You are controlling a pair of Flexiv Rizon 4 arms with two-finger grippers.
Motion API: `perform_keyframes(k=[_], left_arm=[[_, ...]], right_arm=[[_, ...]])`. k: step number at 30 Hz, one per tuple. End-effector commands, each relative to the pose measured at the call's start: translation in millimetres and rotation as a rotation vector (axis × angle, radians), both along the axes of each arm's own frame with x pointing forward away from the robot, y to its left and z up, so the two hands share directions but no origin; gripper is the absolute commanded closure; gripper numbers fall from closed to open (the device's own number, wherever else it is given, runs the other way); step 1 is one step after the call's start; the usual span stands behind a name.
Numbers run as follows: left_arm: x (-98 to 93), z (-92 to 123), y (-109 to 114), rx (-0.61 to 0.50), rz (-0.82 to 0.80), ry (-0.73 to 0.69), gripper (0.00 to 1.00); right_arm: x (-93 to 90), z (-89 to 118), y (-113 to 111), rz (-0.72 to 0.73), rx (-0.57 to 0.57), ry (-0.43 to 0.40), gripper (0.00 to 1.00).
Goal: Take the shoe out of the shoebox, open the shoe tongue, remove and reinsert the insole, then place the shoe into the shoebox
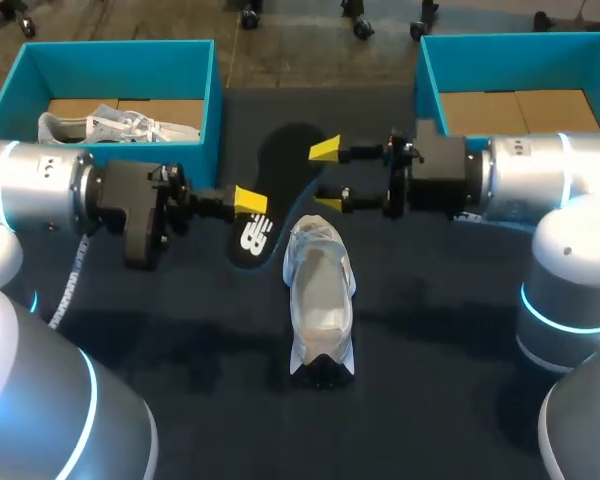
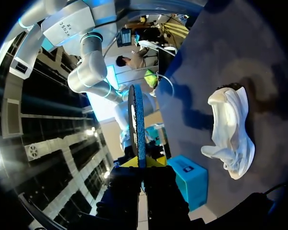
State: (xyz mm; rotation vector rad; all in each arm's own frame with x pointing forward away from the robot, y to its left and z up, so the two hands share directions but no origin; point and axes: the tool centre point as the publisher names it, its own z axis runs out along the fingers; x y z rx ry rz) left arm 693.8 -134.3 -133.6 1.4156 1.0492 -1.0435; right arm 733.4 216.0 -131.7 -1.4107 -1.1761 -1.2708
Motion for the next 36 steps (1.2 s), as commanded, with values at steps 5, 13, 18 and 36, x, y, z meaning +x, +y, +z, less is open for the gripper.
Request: perform_keyframes(k=[5, 13, 18, 36], left_arm=[[-8.5, -2.1, -13.5, -0.021, 0.008, 0.001, 1.00], [-10.9, -2.9, -20.7, -0.037, 0.019, 0.012, 1.00], [-13.5, -3.3, -17.8, -0.040, 0.028, 0.019, 1.00], [-10.0, 2.1, 14.7, 0.098, -0.024, 0.184, 0.00]], right_arm=[[7.7, -1.0, 13.8, 0.004, 0.002, 0.006, 0.40], [5.5, -0.8, 15.8, 0.004, 0.002, 0.005, 0.79], [3.2, -2.8, 15.1, -0.001, 0.001, 0.007, 1.00], [-5.4, -10.6, 6.0, 0.027, -0.027, 0.002, 1.00]])
